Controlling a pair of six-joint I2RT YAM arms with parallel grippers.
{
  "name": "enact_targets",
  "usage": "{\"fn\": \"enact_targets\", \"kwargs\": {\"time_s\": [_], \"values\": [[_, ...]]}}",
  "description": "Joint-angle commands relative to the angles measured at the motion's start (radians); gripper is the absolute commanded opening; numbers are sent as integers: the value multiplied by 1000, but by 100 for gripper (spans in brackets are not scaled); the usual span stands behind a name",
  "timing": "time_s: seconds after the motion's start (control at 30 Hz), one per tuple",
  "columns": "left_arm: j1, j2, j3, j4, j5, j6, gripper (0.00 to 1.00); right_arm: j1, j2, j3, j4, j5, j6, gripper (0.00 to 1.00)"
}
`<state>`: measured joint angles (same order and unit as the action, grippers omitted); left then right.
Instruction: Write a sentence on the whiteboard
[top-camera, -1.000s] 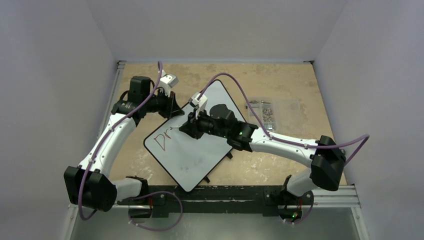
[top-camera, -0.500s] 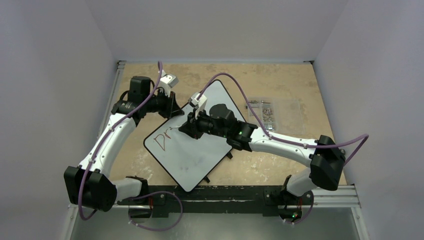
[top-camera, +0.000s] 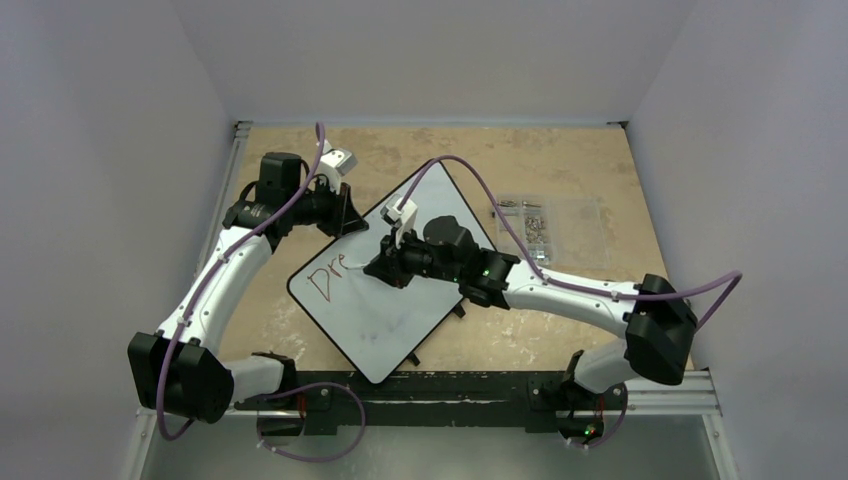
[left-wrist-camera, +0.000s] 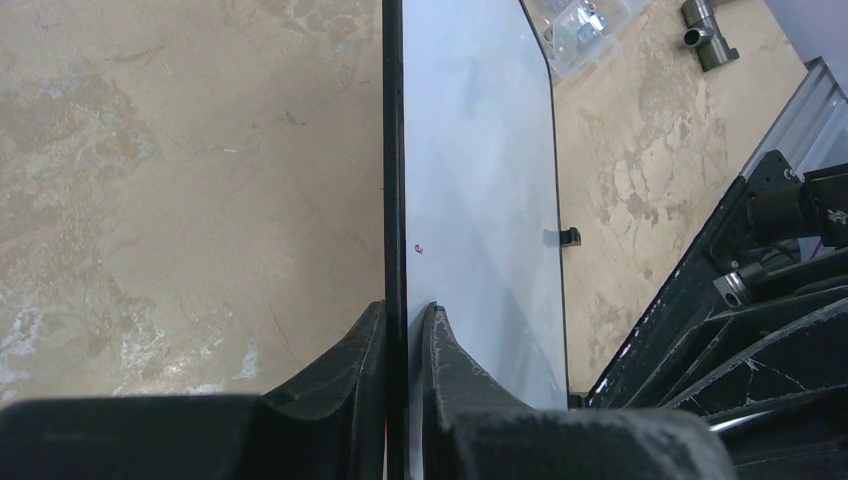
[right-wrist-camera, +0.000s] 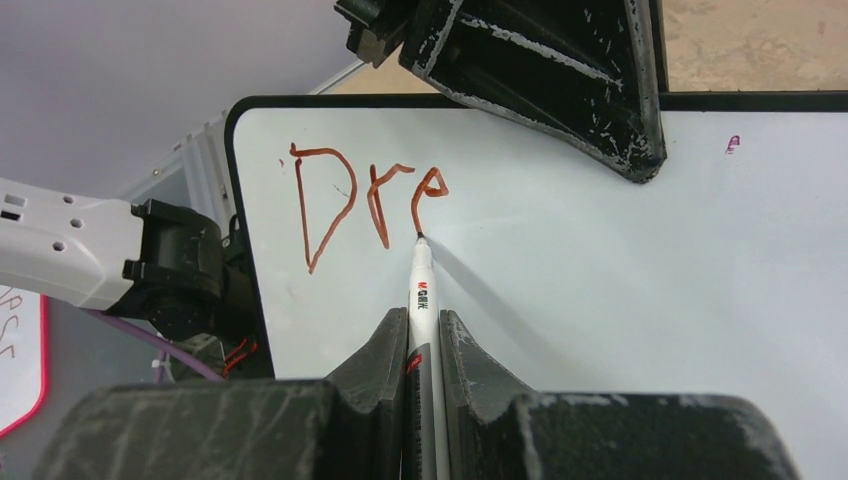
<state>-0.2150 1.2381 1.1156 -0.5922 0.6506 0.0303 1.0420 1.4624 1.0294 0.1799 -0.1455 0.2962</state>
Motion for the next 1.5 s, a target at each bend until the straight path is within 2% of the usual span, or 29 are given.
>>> {"fn": "enact_targets", "kwargs": {"time_s": [0.0, 0.3, 0.6, 1.47], "values": [[-27, -9, 27, 11, 26, 60, 0, -2, -25, -23, -64, 93, 7, 0], [-27, -9, 26, 9, 24, 60, 0, -3, -48, 38, -82, 142, -7, 0], [-27, -11, 26, 10, 24, 59, 0, -3, -147, -1, -10, 149, -10, 0], [-34, -17, 23, 6, 20, 59, 0, -21, -54, 43, 27, 147, -11, 0]]}}
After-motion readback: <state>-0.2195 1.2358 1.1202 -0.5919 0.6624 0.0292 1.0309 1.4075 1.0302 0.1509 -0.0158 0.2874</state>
